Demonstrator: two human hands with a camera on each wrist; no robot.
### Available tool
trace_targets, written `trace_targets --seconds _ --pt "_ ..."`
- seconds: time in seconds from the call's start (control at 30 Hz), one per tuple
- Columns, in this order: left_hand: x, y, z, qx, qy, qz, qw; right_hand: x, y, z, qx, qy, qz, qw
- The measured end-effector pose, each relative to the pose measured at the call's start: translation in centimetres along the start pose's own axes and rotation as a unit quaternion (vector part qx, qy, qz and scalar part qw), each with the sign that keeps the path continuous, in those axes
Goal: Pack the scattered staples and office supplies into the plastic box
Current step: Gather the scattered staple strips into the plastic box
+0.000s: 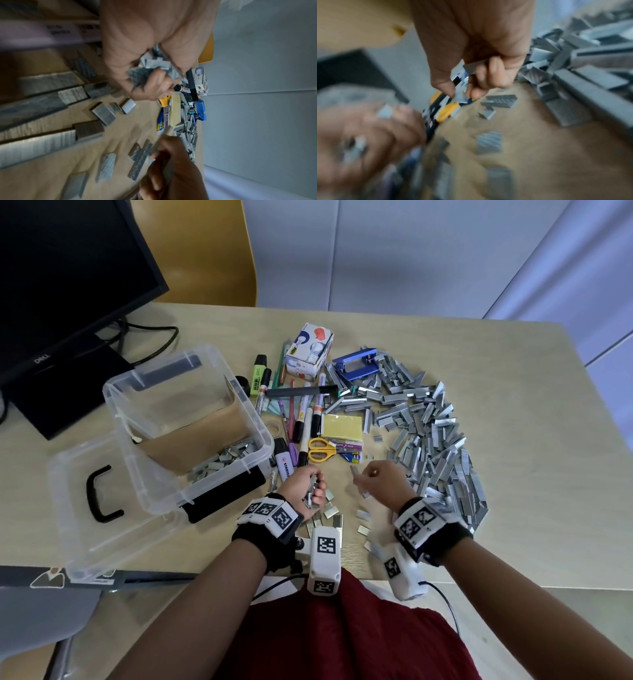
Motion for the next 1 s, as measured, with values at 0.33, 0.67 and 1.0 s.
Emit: trace_targets --seconds 0.33,0.67,1.0 --pt "2.5 -4.2 2.5 -0.069 -0.026 -0.08 0.994 -4.5 2.6 2.0 -0.233 0.127 -0.533 0.803" --pt "11.5 -4.2 13.0 -0.142 -0.181 -0.093 0.969 -15.9 2.4 1.2 -0.233 0.184 -0.189 0.936" --pt "15.3 4.8 17.3 0.054 -0.159 -0.249 0.954 -24.4 -6.0 0.2 -0.194 0.242 0.278 0.909"
Point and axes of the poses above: each hand's wrist, its own z-axis away from the middle knuckle, its own y-axis out of the back of the hand, x = y × z, the point moved 4 cm from there along -z, towards the middle knuckle, and after that the axes turned 13 degrees about -x, right-handed, at the moved point
